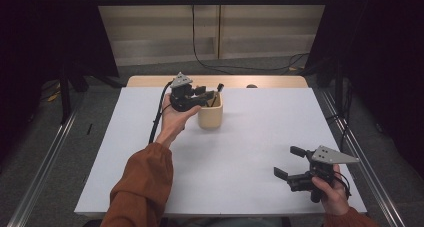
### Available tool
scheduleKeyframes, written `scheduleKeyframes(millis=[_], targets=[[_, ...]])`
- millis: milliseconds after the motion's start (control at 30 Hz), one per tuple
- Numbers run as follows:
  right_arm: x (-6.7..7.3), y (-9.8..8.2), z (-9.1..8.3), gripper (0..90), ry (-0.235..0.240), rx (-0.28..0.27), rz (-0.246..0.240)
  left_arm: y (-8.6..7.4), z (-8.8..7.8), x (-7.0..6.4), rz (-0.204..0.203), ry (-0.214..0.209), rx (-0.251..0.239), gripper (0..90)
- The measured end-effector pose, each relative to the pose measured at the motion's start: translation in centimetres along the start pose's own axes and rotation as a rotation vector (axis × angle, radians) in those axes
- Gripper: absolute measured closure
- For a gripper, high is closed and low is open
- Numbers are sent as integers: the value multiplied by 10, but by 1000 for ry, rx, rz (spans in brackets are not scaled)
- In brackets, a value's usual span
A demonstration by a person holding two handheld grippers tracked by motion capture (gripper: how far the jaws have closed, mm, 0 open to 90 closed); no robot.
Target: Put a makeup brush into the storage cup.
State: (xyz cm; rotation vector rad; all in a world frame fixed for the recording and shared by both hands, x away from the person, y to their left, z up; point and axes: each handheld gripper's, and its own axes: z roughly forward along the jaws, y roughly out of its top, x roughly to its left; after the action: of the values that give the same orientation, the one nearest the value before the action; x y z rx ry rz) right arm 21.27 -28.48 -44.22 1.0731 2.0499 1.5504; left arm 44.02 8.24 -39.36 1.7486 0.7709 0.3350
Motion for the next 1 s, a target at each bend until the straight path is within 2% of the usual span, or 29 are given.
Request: scheduleKeyframes(millis=[67, 167, 367, 500, 600, 667, 967, 1000], targets=[[0, 0, 0, 2, 0, -3, 0, 1, -1, -1, 5, -3, -8, 496], [0, 0, -1, 2, -1, -5, 2, 1, -2, -3, 15, -12, -12, 495], [-1, -1, -1, 2, -3, -5, 8, 3, -4, -2, 20, 0, -37, 343], [-3, -2, -1, 1, -10, -7, 15, 4, -5, -3, 24, -14, -34, 254], [-3, -2, -2, 1, -11, -7, 15, 4, -5, -4, 19, -19, -29, 187], [-3, -2, -2, 1, -10, -7, 15, 3, -5, -5, -4, -21, -27, 133], [-3, -3, -4, 1, -16, -8, 20, 5, -14, -8, 25, -25, -52, 49], [-2, -3, -3, 1, -15, -8, 20, 5, -15, -8, 18, -28, -53, 44]])
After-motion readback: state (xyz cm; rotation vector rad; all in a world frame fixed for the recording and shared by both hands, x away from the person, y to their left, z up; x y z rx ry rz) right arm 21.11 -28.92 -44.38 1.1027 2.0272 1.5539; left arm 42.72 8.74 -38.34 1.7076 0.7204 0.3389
